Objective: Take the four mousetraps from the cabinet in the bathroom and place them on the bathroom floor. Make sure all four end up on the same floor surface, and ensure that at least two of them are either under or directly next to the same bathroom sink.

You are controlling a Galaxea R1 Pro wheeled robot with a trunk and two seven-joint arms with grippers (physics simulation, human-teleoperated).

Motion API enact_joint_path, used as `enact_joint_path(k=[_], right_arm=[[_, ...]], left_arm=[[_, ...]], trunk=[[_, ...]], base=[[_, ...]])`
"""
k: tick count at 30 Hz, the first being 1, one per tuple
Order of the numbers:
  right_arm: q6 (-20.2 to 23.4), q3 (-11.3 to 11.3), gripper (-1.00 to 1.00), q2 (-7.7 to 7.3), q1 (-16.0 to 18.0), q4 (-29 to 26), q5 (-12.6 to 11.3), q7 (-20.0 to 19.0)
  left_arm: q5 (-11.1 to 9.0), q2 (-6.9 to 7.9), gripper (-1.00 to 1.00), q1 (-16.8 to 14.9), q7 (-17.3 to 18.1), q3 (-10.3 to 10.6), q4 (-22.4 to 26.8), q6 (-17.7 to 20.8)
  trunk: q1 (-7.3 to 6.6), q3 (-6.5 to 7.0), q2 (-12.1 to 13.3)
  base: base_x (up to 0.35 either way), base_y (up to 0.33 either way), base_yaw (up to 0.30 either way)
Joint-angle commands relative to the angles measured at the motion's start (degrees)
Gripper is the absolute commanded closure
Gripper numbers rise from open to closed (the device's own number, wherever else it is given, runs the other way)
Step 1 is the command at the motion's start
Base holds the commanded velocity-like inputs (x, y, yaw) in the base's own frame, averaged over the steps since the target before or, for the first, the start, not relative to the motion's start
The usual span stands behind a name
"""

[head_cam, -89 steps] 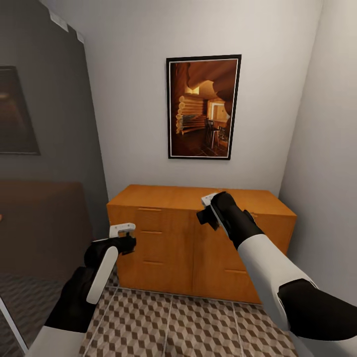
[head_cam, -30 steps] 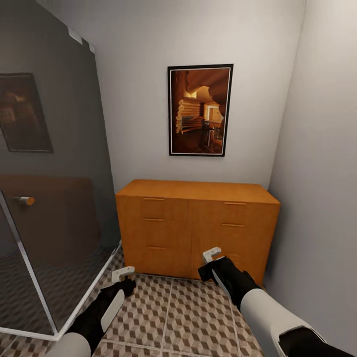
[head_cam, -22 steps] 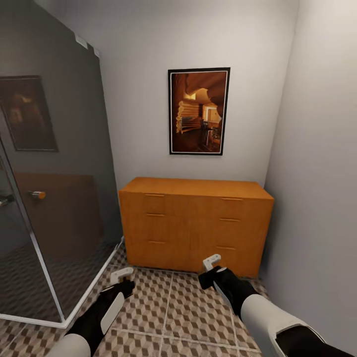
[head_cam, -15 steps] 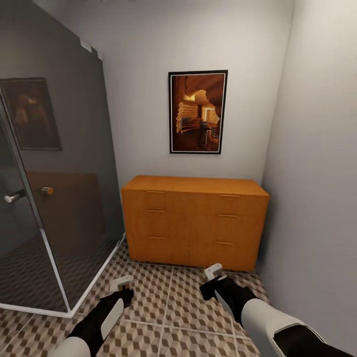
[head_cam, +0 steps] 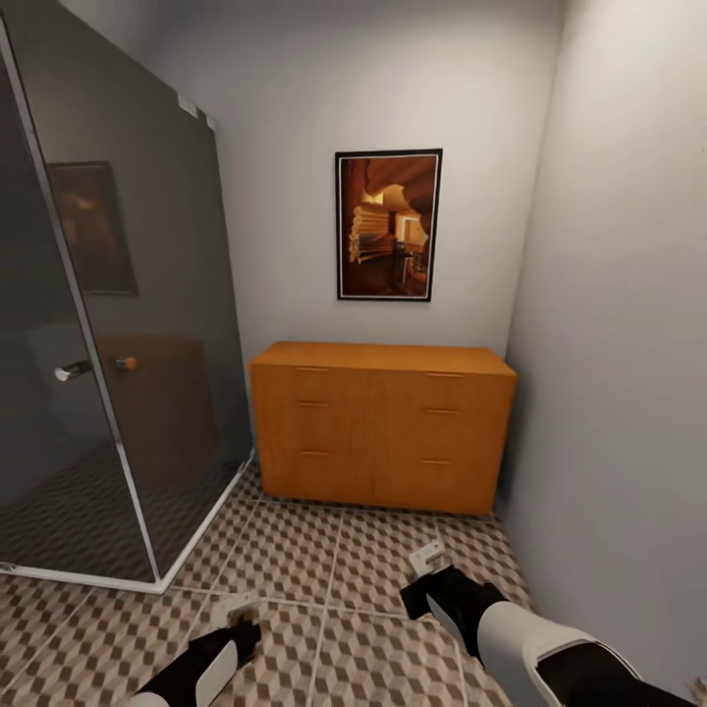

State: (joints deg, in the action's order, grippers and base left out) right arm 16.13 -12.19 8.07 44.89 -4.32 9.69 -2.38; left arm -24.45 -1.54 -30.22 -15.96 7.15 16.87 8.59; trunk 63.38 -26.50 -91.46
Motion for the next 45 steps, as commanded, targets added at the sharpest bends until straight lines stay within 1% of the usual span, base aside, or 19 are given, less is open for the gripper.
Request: enact_joint_path(k=[1, 10, 16, 22, 24, 25, 27, 35, 39, 40, 44, 45], right_arm=[[0.3, -0.1, 1.00, 0.00, 0.0, 0.3, 0.5, -0.2], [0.0, -0.2, 1.00, 0.02, 0.0, 1.3, 0.5, 0.2], [0.0, -0.1, 1.00, 0.06, 0.0, 1.4, 0.5, 0.2], [0.0, -0.1, 1.00, 0.78, 0.0, 1.6, 0.4, 0.1], [0.0, -0.1, 1.00, 0.82, 0.0, 2.1, 0.5, 0.1], [0.0, -0.2, 1.00, 0.85, 0.0, 2.7, 0.5, 0.1], [0.0, -0.2, 1.00, 0.85, 0.0, 2.8, 0.6, 0.1], [0.0, -0.1, 1.00, 0.81, 0.0, 2.9, 0.6, 0.1], [0.0, -0.1, 1.00, 0.81, 0.0, 2.9, 0.6, 0.1], [0.0, -0.1, 1.00, 0.81, 0.0, 2.9, 0.6, 0.1], [0.0, -0.1, 1.00, 0.84, 0.0, 2.9, 0.6, 0.1], [0.0, -0.1, 1.00, 0.86, 0.0, 3.0, 0.5, 0.1]], left_arm=[[-0.3, 0.04, 1.00, 0.0, -0.2, 0.5, 0.0, 0.3], [-0.1, 0.11, 1.00, 0.0, 0.3, 0.5, -0.2, 0.1], [-0.2, 0.05, 1.00, 0.0, 0.2, 0.5, -0.2, 0.1], [-0.6, 0.32, 1.00, 0.0, 0.3, 0.4, -0.1, 0.0], [-0.8, 0.48, 1.00, 0.0, 0.4, 0.3, -0.1, -0.1], [-0.8, 0.55, 1.00, 0.0, 0.7, 0.3, -0.2, -1.2], [-0.6, 0.45, 1.00, 0.0, 0.8, 0.4, -0.2, -1.8], [-0.2, 0.18, 1.00, 0.0, 0.1, 0.5, -0.2, -2.1], [-0.6, 0.31, 1.00, 0.0, -0.1, 0.3, -0.1, -2.3], [-0.7, 0.34, 1.00, 0.0, -0.1, 0.3, -0.1, -2.7], [-0.7, 0.50, 1.00, 0.0, -0.6, 0.3, -0.4, -6.3], [-0.8, 0.56, 1.00, 0.0, -1.1, 0.3, -0.8, -7.8]], trunk=[[-0.04, -0.06, 0.0], [-0.04, -0.06, 0.0], [-0.04, -0.06, 0.0], [-0.04, -0.06, 0.0], [-0.04, -0.06, 0.0], [-0.04, -0.06, 0.0], [-0.04, -0.06, 0.0], [-0.04, -0.06, 0.0], [-0.04, -0.06, 0.0], [-0.04, -0.06, 0.0], [-0.04, -0.06, 0.0], [-0.04, -0.06, 0.0]], base=[[-0.345, 0.000, 0.000], [-0.345, 0.000, 0.019], [-0.345, 0.000, 0.224], [-0.322, 0.000, 0.270], [-0.109, 0.000, 0.273], [-0.028, 0.000, 0.273], [-0.009, 0.000, 0.274], [-0.002, 0.000, 0.233], [0.000, 0.000, 0.048], [0.000, 0.000, 0.074], [0.000, 0.000, 0.165], [0.000, 0.000, 0.226]])
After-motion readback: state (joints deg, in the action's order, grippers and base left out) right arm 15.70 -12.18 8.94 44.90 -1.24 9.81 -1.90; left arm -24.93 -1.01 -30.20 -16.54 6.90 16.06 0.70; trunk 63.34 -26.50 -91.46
